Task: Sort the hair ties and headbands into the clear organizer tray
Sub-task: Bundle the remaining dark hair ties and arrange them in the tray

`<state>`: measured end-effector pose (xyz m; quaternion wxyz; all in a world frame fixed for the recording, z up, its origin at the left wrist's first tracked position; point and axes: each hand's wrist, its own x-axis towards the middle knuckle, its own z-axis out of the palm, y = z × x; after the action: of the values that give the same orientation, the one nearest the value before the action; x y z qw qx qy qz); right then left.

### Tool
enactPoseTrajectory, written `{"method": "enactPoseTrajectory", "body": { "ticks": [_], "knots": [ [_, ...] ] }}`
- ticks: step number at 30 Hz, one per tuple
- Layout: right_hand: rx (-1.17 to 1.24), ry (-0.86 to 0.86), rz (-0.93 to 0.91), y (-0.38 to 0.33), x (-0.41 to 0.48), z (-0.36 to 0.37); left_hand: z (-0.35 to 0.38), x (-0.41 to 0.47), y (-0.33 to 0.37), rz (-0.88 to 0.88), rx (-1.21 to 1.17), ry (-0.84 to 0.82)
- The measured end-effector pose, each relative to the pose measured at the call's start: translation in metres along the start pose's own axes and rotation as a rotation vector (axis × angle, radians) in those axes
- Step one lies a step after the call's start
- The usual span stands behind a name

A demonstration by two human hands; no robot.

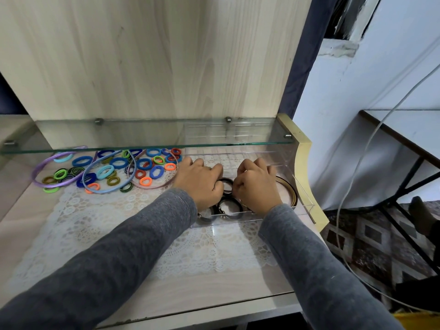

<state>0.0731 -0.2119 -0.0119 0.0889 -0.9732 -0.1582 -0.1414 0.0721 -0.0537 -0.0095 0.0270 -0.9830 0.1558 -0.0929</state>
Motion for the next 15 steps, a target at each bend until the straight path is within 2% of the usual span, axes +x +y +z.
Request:
{"method": "enactPoseTrajectory", "body": {
  "ticks": [15],
  "knots": [
    [0.011, -0.001, 0.021, 0.0001, -0.0002, 0.0007, -0.0008, -0.0028, -0.0015, -0.011, -0.034, 0.005]
  ]
}}
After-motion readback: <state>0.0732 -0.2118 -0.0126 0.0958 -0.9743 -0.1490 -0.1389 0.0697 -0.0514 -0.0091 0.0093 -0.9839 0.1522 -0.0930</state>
